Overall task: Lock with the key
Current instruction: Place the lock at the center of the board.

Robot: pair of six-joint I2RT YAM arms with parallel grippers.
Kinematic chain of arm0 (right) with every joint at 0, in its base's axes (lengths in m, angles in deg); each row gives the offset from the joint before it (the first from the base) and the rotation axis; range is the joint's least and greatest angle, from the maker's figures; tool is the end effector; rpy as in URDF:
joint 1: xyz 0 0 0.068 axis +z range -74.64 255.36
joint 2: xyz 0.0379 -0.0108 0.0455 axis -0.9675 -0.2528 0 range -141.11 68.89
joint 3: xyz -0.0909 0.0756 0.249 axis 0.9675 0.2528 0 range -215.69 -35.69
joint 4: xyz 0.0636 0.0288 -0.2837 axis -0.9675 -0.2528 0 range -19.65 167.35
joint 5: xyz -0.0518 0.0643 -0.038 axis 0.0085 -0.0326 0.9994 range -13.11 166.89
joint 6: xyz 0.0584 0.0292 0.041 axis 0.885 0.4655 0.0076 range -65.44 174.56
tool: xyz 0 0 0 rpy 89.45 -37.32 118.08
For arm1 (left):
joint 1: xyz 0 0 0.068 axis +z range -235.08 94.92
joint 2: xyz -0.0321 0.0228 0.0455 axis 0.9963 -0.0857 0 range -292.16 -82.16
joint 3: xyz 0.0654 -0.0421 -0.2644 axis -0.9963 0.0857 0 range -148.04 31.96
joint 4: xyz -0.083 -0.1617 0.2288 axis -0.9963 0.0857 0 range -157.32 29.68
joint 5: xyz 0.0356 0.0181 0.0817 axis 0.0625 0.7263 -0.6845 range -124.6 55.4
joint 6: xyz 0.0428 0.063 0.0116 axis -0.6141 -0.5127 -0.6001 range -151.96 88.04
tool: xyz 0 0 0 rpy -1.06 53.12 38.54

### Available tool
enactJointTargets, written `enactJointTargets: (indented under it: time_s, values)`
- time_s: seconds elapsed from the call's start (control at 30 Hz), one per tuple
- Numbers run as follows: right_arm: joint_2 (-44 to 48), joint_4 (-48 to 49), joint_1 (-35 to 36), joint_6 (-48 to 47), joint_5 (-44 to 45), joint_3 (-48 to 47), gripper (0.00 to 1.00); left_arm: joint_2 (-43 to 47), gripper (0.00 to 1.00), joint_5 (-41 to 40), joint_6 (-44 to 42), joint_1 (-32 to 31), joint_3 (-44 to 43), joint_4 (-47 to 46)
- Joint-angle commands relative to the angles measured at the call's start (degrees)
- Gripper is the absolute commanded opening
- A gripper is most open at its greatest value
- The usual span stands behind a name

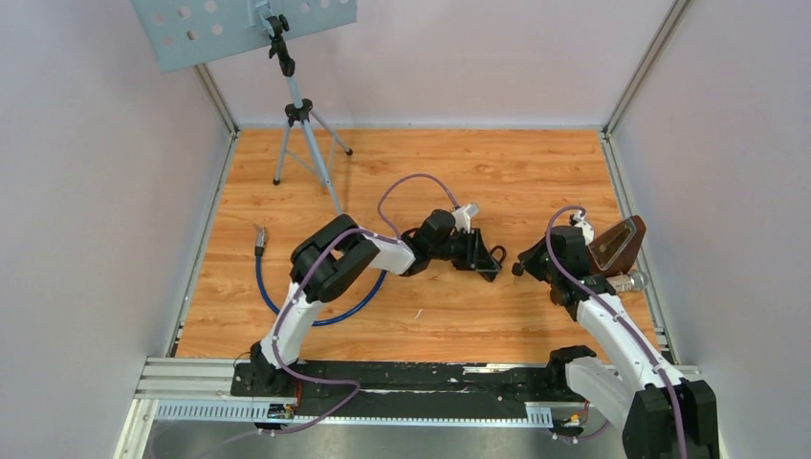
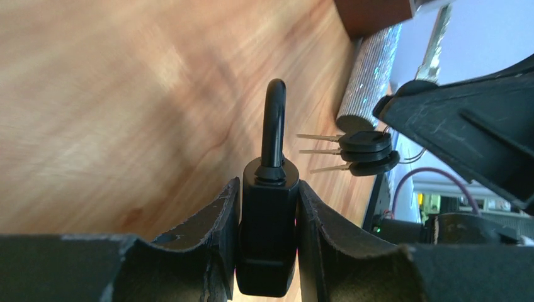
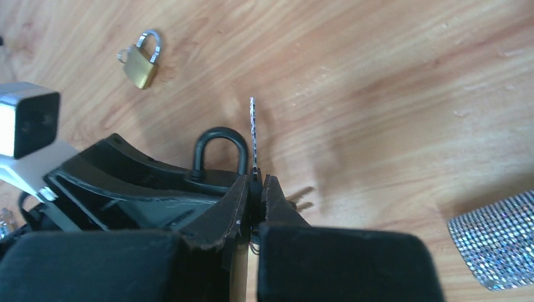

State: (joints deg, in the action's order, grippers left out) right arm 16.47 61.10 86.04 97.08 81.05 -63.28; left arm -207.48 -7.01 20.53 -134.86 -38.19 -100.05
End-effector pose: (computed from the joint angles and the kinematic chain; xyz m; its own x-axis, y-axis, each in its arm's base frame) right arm 0.2361 0.0398 0.1713 -0.5646 0.5794 -0.5878 0.3397 0.8122 0.4744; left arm 0.3024 -0.4045 0.0874 -0.9061 -0.0172 -0.4226 0.3849 0.3807 -0.8408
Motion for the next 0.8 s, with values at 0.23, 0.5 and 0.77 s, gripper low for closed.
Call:
enactJointTargets:
  time_s: [0.23,0.5,0.77]
  values:
    - [-3.4,2.5,-1.9,3.5,1.6,2.5,0.03,-6.4,0.23,-0.1,2.7,-3.7,-8.6,-8.7]
    - [-9.6,3.7,-2.8,5.4,2.8,2.2,0.09,-4.8,0.56,-5.4,-4.3,-3.7,-9.7,1.8]
    - [-12.3,3.8,-2.8,6.8,2.5,2.3,0.17,0.6,0.7,-12.8,-12.2,-3.8,-9.6,10.3]
